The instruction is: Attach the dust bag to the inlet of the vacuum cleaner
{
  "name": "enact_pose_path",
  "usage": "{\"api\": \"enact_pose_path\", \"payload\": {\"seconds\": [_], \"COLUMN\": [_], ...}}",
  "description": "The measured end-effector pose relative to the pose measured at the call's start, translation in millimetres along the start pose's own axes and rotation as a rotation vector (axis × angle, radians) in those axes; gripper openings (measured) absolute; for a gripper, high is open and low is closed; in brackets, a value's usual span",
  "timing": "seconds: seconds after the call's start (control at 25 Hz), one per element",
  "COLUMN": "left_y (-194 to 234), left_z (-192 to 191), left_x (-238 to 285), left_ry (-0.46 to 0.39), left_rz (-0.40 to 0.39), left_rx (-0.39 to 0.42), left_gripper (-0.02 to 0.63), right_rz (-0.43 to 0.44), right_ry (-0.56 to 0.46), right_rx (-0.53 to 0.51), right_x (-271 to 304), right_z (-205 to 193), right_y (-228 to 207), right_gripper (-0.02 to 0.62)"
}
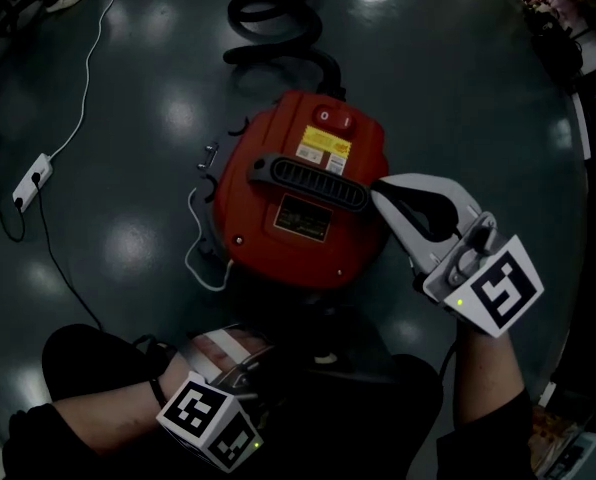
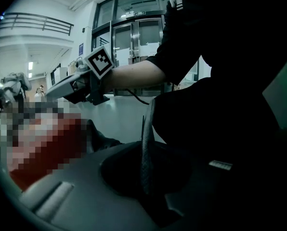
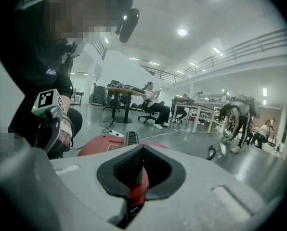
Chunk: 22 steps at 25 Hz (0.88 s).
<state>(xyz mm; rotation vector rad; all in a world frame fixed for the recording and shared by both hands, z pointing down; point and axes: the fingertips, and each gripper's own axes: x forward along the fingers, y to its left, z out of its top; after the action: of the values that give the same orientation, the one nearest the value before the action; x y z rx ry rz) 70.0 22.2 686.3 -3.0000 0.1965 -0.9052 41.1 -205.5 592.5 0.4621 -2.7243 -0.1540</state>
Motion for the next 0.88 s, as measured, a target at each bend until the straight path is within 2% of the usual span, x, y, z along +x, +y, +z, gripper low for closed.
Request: {"api": "enact_pose_path", "payload": {"seconds": [0.28, 0.6, 0.76, 0.88], "left_y": [3.0, 9.2, 15.0, 15.1], "left_z": [-0.9, -6.1, -12.7, -15.6], "left_x": [1.5, -2.5, -10.5, -12.2], "left_ry": [0.014, 0.062, 0.080, 0.084], "left_rz": [0.023, 0.028, 0.027, 0.042], "left_rx": [0.002, 0.000, -0.019, -0.001], "left_gripper": [0.026, 0.031, 0.029, 0.029], "right_rz": [0.030, 0.125, 0.139, 0.150], "right_ry": [0.024, 0.055, 0.044, 0.088], "right_rx": [0.032, -0.018, 0.013, -0.033], "right_x": [21.2, 40.1, 53.6, 55.2], "right_z": [-25.5, -28.8, -24.1, -35.6], "right_y": [-23.3, -27.1, -27.5, -30.4], "right_gripper": [0.002, 0.000, 0.000, 0.000]}}
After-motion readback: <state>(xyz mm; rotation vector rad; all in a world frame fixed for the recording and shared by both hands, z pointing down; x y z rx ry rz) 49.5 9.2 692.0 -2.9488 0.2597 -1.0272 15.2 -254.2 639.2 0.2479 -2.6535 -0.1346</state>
